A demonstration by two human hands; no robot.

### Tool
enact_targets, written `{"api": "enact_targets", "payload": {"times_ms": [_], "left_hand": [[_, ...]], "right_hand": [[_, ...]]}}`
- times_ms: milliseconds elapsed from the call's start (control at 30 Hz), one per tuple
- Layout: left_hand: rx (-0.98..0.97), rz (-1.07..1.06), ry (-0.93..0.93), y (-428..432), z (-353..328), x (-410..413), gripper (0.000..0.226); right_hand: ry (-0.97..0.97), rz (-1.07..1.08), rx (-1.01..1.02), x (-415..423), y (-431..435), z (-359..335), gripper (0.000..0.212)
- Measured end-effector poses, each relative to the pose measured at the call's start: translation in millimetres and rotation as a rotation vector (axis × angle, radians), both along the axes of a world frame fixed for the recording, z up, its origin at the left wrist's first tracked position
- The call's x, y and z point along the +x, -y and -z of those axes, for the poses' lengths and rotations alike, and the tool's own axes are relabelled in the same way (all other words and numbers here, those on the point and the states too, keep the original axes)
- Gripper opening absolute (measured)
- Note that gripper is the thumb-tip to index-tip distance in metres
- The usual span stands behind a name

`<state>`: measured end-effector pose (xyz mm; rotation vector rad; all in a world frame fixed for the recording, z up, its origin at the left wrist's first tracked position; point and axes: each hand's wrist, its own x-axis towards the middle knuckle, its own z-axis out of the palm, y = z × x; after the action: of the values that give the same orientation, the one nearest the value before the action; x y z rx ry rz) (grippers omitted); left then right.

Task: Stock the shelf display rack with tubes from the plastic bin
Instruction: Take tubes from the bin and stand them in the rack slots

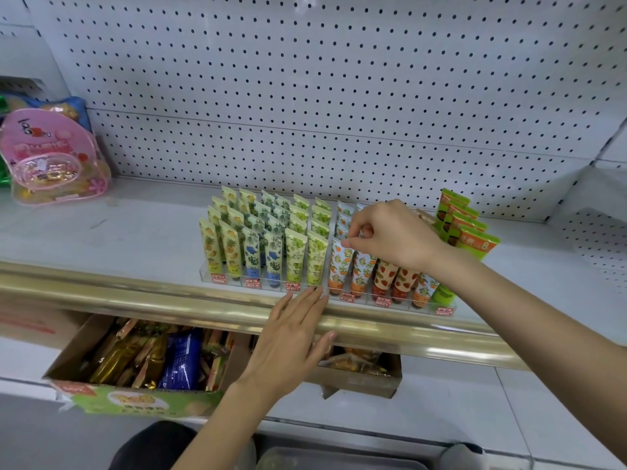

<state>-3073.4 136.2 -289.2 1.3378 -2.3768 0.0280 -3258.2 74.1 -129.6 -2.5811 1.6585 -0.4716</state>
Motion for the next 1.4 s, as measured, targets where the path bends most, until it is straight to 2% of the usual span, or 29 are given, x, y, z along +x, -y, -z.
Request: {"api": "enact_targets", "payload": {"times_ms": [200, 733, 1033, 1200, 1400], "left_hand": [[0.009, 0.008, -0.031, -1, -3, -2, 0.063], [0.006, 0.002, -0.005, -2, -4, -1, 0.057], [0.0, 0.013, 0.014, -1, -2, -7, 0.061], [-0.001, 0.008, 0.014, 0, 1, -10, 0.062], [0.0, -0.004, 0.029, 1, 3, -9, 0.058]], "right_hand": [[0.01, 0.004, 0.015, 2, 1, 5, 0.022], [-0.057, 0.028, -0.04, 7, 1, 8, 0.029], [0.149, 0.132, -0.069, -49, -2, -47, 0.024], [0.153, 0.181, -0.049, -91, -25, -52, 0.013], [-0.058, 0.198, -0.056, -96, -51, -33, 0.008]]}}
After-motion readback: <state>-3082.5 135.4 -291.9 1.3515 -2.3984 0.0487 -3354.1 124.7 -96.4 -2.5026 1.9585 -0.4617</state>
